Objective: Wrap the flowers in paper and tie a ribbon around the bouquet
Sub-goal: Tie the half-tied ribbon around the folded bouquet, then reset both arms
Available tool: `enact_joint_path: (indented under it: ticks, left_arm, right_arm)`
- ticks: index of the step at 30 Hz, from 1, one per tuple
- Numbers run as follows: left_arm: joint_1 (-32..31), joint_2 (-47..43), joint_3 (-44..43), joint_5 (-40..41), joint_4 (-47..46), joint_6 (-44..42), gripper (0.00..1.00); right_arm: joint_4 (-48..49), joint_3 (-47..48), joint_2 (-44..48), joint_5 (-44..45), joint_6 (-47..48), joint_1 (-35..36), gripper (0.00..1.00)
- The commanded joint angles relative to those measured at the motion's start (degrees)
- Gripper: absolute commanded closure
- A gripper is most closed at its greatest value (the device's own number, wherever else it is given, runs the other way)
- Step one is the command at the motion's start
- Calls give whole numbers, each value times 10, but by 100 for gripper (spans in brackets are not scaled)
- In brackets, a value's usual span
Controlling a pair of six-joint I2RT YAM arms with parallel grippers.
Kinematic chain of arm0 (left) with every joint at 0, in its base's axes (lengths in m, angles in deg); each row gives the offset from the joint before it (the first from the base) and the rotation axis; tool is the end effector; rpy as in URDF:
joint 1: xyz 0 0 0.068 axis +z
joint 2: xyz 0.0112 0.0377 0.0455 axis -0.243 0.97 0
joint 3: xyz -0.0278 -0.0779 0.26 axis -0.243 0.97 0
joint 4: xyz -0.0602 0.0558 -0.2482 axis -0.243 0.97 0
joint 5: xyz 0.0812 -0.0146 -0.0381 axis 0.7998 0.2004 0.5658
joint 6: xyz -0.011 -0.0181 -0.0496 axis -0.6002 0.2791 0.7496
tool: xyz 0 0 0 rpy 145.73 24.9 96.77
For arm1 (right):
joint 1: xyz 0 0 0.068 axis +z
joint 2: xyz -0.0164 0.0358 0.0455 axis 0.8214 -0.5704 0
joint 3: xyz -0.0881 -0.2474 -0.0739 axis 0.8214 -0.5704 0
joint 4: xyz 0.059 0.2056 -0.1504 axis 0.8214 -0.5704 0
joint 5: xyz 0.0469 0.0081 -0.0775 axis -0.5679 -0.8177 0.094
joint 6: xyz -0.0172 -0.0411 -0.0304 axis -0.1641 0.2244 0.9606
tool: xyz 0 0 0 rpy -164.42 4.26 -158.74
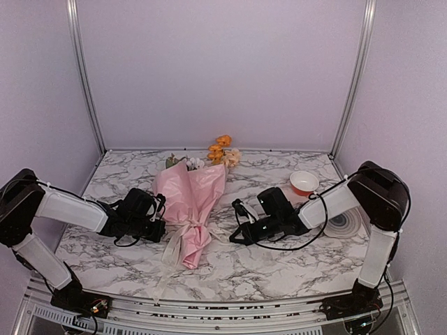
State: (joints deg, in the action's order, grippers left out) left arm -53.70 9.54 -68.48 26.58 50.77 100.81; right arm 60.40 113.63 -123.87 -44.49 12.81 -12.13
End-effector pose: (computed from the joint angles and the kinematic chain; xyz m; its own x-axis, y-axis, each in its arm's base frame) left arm 0.2175 -0.1788 0.1304 -0.7378 0.1876 -0.6484 0.4008 0.8947 -0.1972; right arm 0.2411 0.2495 0.1066 -0.8028 -0.2947 -0.5183 -0.5851 0.5567 0.5897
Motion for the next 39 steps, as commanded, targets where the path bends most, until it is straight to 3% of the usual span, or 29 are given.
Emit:
enact_joint_path:
  ticks: [1,8,13,19,23,25,26,27,31,36,39]
  left_arm:
    - [1,12,27,-23,55,3,100]
    - [-10,-23,27,-77,30,-21,100]
    - [-13,-51,8,-26,48,-50,74]
    - [-14,-83,2,-19,119,-38,57]
    - [-14,-117,21,-36,151,-13,40]
    - [-14,-142,33,-60,157,-7,30]
    - [-15,-157,38,-77,158,-8,19]
    - [-16,-174,43,-91,158,-13,6]
    - [-26,-246,42,-74,158,-32,1]
    - [-10,-283,-22,82,151,-29,1]
    - [40,-253,-67,139,151,-26,1]
  right_arm:
    - [-28,-14,-2,25,1,-7,100]
    - [-15,-3,5,24,3,-5,100]
    - [29,30,5,0,-17,-3,92]
    - [16,28,31,5,-18,-5,74]
    - [-14,12,71,29,-14,-15,54]
    - [-32,10,95,46,-9,-22,31]
    - [-43,11,108,58,-5,-28,8]
    - [-51,12,122,69,0,-33,1]
    - [-68,16,174,100,14,-68,0]
    - [-83,19,241,128,46,-162,0]
    - [-98,21,282,139,55,-246,0]
